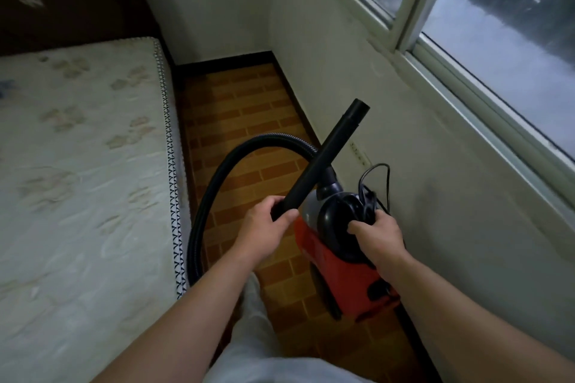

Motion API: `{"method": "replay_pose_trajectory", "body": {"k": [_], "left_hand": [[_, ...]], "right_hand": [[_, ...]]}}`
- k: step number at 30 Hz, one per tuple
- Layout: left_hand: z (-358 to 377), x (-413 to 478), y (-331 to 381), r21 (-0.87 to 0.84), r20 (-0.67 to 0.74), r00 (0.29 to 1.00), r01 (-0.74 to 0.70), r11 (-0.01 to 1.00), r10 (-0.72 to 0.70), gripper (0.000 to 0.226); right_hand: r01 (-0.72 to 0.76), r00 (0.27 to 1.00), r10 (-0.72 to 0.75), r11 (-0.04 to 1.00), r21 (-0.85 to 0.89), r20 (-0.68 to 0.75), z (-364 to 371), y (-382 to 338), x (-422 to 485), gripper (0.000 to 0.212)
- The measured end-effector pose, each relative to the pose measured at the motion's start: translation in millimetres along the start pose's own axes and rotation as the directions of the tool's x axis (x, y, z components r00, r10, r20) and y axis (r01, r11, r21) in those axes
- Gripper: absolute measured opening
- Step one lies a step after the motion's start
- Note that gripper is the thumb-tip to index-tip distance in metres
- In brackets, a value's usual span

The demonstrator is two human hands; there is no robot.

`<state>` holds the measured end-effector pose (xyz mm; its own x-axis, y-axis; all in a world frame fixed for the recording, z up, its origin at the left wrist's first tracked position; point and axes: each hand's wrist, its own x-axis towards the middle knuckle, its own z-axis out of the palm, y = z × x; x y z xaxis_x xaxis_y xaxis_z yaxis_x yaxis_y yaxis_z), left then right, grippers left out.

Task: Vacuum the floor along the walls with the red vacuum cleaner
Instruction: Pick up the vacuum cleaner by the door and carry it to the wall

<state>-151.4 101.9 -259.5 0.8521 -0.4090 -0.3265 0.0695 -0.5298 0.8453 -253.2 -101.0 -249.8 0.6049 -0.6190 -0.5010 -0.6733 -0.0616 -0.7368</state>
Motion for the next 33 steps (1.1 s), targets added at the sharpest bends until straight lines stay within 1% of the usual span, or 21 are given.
{"method": "replay_pose_trajectory", "body": {"k": [5,9,14,17,21,29,33], "left_hand": [[-53,73,-4,-0.011,0.001,1.0,0.0,1.0,0.0,0.037],[-97,125,5,-0.02,0.037,0.999,-0.008,1.0,0.009,0.034],[-136,182,16,-0.008,0.063,0.998,-0.032,0.999,0.032,0.035],[-151,215,23,0.005,0.072,0.996,-0.048,0.999,0.048,0.033],[-164,261,32,0.037,0.064,0.997,-0.038,0.999,0.036,0.036],[-178,355,53,0.099,0.05,0.998,0.033,0.995,-0.038,0.034],[-186,396,67,0.105,0.049,0.998,0.035,0.994,-0.04,0.033]], "right_hand": [[-0.006,1.0,0.006,1.0,0.001,-0.007,46,-56,48,0.021],[-0.014,0.999,0.014,1.0,0.014,-0.035,76,-102,79,0.02],[-0.019,0.998,0.021,0.999,0.042,-0.053,105,-149,118,0.024],[-0.017,0.999,0.019,0.997,0.069,-0.033,120,-173,145,0.028],[-0.02,1.0,0.02,0.996,0.092,0.0,137,-199,189,0.033],[-0.036,0.998,0.028,0.991,0.132,0.063,157,-250,285,0.034],[-0.024,0.998,0.015,0.99,0.138,0.062,159,-280,321,0.028]]}}
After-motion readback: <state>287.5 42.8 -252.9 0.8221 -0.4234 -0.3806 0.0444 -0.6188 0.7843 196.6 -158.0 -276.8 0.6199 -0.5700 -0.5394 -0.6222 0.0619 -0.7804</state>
